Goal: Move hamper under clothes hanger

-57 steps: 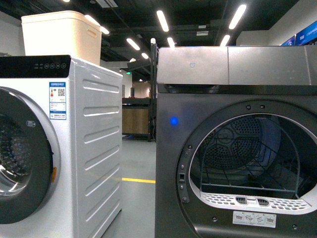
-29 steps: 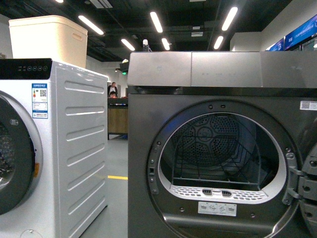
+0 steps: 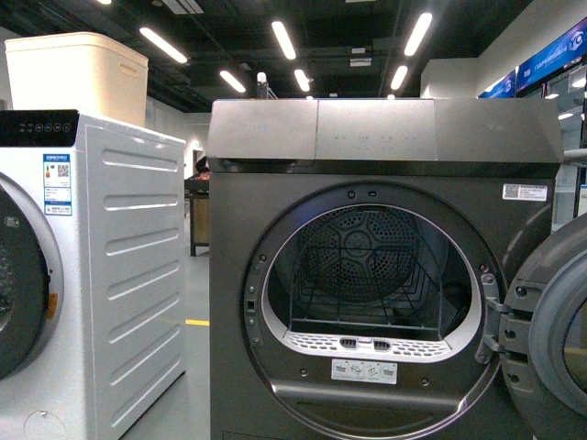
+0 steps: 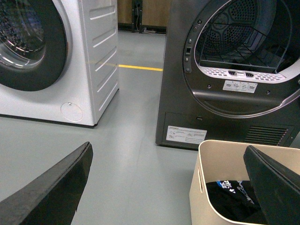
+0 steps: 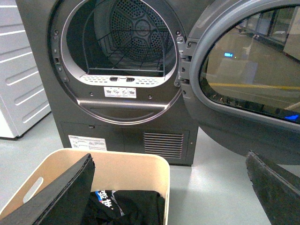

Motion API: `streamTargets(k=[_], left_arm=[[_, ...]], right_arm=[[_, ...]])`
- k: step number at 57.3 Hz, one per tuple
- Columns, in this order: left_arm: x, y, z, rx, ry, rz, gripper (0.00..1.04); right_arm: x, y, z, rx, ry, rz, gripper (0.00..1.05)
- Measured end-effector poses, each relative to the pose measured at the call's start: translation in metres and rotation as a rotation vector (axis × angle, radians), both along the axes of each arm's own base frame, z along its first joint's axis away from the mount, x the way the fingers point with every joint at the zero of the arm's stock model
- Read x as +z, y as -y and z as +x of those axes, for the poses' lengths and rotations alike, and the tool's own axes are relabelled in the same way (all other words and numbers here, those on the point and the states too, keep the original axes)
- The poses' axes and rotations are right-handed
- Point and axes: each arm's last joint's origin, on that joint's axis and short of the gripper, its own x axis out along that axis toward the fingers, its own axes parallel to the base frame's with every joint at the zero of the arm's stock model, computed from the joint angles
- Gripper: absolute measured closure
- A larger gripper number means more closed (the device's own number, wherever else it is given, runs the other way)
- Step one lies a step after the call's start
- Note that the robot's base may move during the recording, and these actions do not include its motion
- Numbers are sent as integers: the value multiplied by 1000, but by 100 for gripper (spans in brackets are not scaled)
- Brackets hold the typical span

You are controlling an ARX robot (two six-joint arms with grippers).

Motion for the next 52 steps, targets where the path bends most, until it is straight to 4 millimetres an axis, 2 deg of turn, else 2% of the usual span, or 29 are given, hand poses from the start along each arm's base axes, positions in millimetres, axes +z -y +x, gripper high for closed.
streamTargets(k=[10, 14, 18, 23, 28, 32, 42, 52], left_arm=[[0, 0, 0, 0, 0, 0, 7], [-1, -2, 2, 95, -147, -51, 7], [-3, -4, 11, 124, -253, -92, 7], [7, -9, 28, 117, -265, -126, 7], [17, -16, 68, 115, -269, -145, 7], [14, -17, 93, 109, -294, -143, 7], [-17, -5, 168, 74, -453, -100, 7], [-45, 22, 222, 8, -572, -60, 7]], right_arm=[[0, 0, 0, 0, 0, 0, 8], [-1, 1, 0, -40, -39, 28, 8], [1, 4, 7, -100, -113, 90, 8], [9, 10, 25, -106, -132, 136, 8], [22, 14, 66, -44, -144, 154, 8], [20, 14, 90, -20, -186, 159, 8], [-6, 4, 150, 54, -364, 155, 8], [-38, -5, 187, 68, -491, 132, 8]])
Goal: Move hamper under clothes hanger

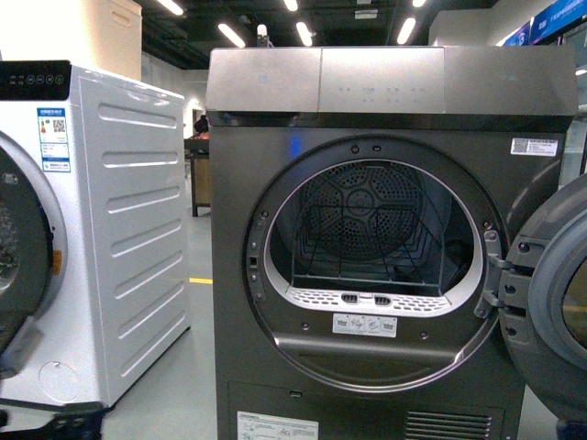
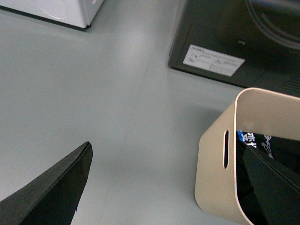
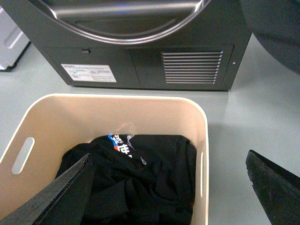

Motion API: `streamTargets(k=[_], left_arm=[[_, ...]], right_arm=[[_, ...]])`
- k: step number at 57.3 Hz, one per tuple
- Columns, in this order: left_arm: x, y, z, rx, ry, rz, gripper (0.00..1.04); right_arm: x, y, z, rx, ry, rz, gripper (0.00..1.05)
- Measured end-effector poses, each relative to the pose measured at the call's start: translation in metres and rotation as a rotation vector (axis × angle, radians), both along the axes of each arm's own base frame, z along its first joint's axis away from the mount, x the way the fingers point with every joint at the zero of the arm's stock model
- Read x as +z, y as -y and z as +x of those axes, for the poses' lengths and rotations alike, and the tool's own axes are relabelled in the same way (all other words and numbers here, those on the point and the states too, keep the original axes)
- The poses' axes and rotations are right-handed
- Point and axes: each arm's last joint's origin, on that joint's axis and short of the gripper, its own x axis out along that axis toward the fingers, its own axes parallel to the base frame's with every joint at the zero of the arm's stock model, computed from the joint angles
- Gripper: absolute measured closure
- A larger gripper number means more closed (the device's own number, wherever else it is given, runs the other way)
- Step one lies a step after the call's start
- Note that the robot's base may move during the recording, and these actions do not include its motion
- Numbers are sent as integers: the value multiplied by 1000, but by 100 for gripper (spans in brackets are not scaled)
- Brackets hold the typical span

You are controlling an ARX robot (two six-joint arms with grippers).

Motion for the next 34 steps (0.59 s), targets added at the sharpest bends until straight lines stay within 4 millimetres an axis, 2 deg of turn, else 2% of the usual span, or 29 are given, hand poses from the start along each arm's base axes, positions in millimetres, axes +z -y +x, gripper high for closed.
streamTargets(k=[7, 14, 24, 34], left_arm=[[-11, 29, 26, -95, -58, 27, 7], [-28, 52, 43, -158, -150, 99, 7], [-53, 57, 63, -156, -229, 134, 7], [-67, 62, 80, -171, -246, 112, 7]], right_arm=[[-18, -3, 16, 9, -53, -5, 8], [-36, -4, 26, 8, -103, -13, 8], [-60, -5, 40, 21, -157, -29, 8], [-84, -10, 58, 51, -200, -69, 8]])
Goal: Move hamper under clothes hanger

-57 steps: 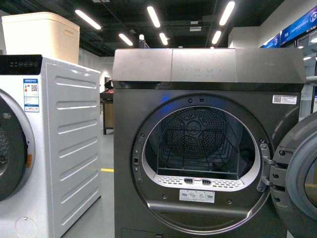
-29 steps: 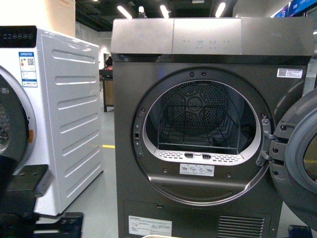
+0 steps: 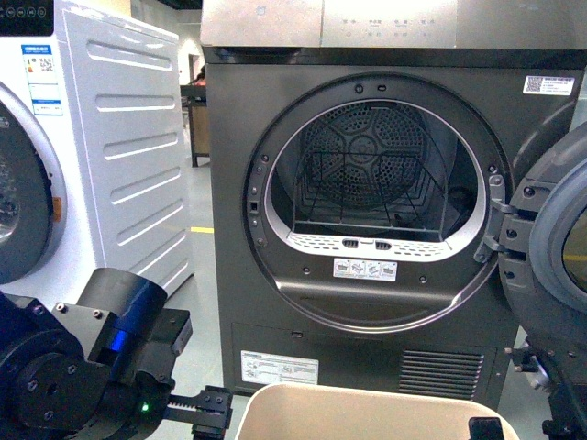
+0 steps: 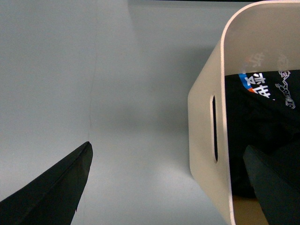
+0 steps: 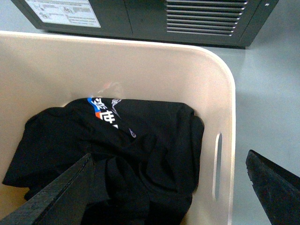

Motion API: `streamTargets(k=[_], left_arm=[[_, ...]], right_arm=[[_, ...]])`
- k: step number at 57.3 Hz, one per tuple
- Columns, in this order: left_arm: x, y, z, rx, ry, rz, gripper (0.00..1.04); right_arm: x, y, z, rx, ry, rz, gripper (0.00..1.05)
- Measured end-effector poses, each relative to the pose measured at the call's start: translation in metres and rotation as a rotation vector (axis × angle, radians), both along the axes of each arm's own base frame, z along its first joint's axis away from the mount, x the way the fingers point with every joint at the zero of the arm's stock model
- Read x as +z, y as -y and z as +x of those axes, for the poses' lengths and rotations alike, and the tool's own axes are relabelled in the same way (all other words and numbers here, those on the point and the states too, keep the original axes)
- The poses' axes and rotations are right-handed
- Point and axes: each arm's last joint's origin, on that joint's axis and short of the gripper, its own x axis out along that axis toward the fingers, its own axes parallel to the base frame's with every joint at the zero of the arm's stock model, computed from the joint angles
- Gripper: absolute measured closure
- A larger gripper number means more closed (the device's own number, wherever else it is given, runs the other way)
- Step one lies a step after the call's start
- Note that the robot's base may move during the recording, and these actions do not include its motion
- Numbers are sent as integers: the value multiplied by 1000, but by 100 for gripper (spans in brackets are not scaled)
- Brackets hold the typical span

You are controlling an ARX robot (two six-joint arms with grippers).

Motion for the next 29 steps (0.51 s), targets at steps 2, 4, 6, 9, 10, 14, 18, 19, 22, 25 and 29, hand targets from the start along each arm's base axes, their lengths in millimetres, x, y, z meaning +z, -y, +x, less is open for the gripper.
streamTargets(k=[2, 4, 6, 9, 10, 14, 18, 19, 22, 25, 29], left_arm=[[-4, 4, 4, -9, -4, -7, 7], [-9, 7, 6, -18, -14, -21, 7], [-15, 11, 8, -22, -24, -31, 7], [-21, 15, 10, -27, -35, -36, 7], [-24, 16, 11, -31, -40, -38, 7], [-34, 20, 11, -41, -61, -48, 7], [-42, 20, 11, -45, -74, -54, 7], [-44, 21, 11, -44, -77, -58, 7], [-50, 21, 10, -43, -84, -68, 7], [-56, 20, 10, -42, -92, -72, 7], [-61, 20, 9, -39, -101, -74, 7]], right_arm=[[-6, -1, 5, 6, -15, -11, 8], [-12, -2, 10, 5, -30, -21, 8], [-17, -2, 16, 4, -46, -33, 8], [-22, -4, 22, 6, -59, -47, 8], [-24, -4, 24, 5, -62, -52, 8], [-28, -6, 32, 4, -68, -65, 8], [-31, -7, 37, 4, -68, -72, 8], [-32, -7, 38, 5, -68, -75, 8], [-37, -7, 42, -3, -73, -83, 8], [-41, -7, 44, -5, -81, -91, 8], [-48, -6, 46, -6, -96, -113, 8]])
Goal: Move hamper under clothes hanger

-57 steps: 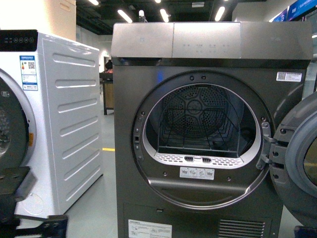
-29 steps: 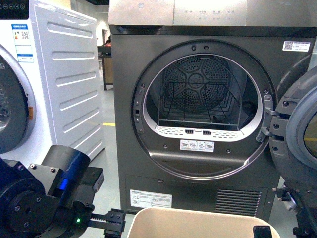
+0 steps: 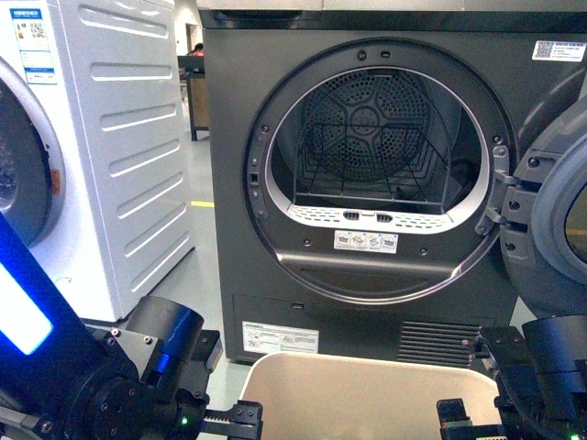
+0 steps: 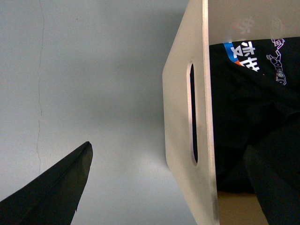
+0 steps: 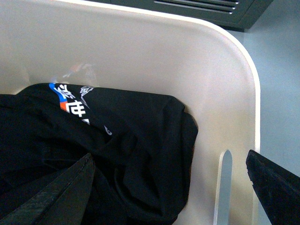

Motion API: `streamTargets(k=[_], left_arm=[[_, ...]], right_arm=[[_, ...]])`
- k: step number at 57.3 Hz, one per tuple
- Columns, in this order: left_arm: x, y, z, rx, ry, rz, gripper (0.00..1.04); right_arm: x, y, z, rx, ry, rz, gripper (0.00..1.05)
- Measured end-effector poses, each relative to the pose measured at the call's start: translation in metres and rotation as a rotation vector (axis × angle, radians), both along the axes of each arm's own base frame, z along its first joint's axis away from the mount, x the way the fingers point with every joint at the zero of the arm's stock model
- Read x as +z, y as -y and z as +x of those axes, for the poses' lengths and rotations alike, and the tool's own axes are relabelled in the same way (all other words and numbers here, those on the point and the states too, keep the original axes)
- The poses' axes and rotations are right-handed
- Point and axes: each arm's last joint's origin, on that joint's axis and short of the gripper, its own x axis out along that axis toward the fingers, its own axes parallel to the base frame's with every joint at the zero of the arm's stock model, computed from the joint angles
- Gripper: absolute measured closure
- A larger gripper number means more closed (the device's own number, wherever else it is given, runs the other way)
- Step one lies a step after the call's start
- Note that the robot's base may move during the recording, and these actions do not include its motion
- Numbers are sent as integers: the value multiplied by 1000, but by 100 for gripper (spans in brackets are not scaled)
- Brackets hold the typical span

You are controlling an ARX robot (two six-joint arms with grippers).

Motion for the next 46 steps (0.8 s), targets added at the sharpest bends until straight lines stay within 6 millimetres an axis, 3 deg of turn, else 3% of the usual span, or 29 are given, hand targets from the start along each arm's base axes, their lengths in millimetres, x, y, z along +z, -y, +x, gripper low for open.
streamTargets(k=[14, 46], left_arm=[[-3, 2, 2, -7, 2, -7, 7], [-14, 5, 4, 7, -8, -11, 7]], right_arm=[[-15, 6, 3, -20, -25, -15, 8], [-15, 19, 14, -56, 26, 20, 8]])
